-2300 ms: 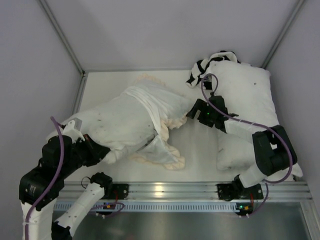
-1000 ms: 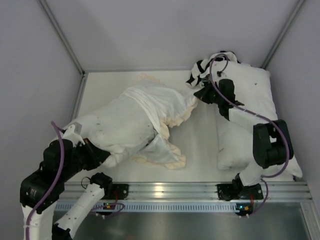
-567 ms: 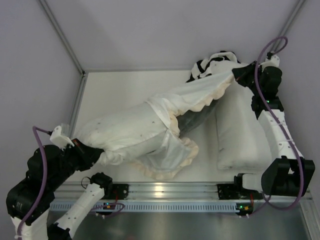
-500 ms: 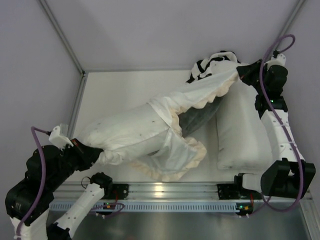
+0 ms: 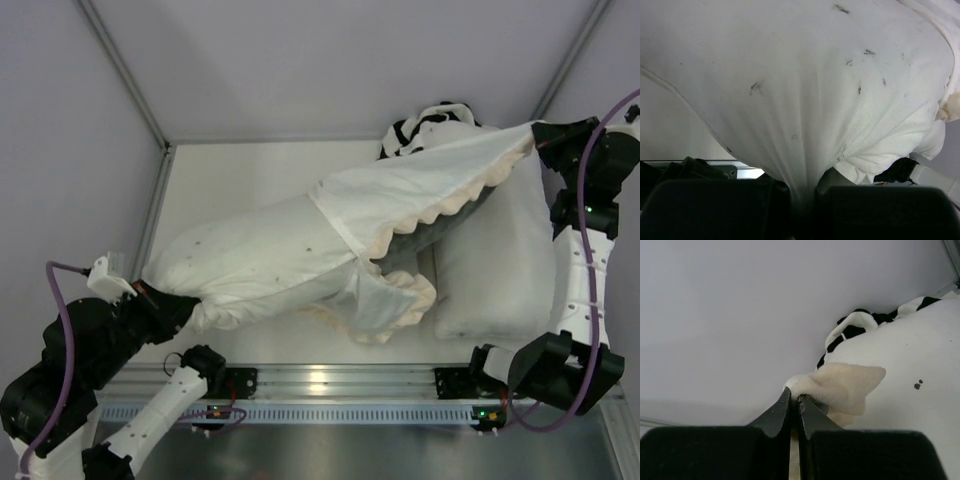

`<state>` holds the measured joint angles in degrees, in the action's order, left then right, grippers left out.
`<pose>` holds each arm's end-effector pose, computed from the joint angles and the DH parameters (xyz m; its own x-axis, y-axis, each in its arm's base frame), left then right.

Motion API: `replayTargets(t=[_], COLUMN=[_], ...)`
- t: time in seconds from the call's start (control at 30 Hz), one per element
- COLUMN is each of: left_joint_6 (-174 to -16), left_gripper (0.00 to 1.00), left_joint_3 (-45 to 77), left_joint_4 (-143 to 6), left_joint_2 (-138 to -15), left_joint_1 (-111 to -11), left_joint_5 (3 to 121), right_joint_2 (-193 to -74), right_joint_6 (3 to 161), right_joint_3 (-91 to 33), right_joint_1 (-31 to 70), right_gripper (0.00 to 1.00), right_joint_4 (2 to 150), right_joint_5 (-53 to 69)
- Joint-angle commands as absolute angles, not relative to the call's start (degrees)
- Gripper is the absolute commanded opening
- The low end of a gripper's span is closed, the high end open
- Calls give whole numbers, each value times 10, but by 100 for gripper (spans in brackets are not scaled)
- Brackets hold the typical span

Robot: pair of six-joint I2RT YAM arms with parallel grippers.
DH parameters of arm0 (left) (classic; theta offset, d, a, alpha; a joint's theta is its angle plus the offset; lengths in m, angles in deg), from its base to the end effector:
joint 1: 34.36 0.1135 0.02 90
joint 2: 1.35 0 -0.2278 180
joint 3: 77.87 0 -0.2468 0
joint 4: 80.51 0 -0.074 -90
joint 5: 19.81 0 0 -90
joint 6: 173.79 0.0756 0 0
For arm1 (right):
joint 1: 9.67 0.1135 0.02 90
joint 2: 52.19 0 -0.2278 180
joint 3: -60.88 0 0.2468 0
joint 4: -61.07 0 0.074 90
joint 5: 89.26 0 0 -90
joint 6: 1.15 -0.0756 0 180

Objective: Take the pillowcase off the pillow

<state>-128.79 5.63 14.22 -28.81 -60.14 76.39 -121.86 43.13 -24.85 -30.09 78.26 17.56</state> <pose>0.0401 -0.0103 0.3844 -0.5198 -0.5296 -0.6703 -0.0323 0.7963 -0.6041 0.3116 -0.0927 0.3925 0.0321 0.7193 -0.6939 0.0571 0.6918 0.7198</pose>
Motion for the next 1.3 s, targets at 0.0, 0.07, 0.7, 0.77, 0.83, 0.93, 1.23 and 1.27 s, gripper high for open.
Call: replayTargets(t=[0.0,0.07,0.7,0.77,0.83,0.93,1.23,1.27], left_joint_6=[-1297,-1299,-1488,-1466,-1437,-1397,-1315,-1312], left_gripper=[0,0,0,0,0,0,0,0], left_joint_3=[51,51,107,147,178,228,271,276], left_joint_4=[199,200,190,161,108,47,-51,-57], left_joint_2=[-271,-264,-136,-151,-175,-222,-357,-363], left_joint_1=[-606,-612,-738,-738,-738,-738,-738,-738], left_joint_5=[843,853,953,910,881,835,852,855], right_joint_2=[-1177,-1164,-1102,-1102,-1105,-1116,-1168,-1165], right_joint_6=[388,375,279,296,328,381,489,510], right_joint_3=[-257,-232,-141,-145,-156,-179,-185,-180], right_joint_1=[-354,-375,-451,-414,-377,-286,1,24], right_gripper=[0,0,0,0,0,0,0,0], right_joint_4=[722,735,655,648,651,678,737,739], right_joint_5=[126,104,195,203,207,197,258,262])
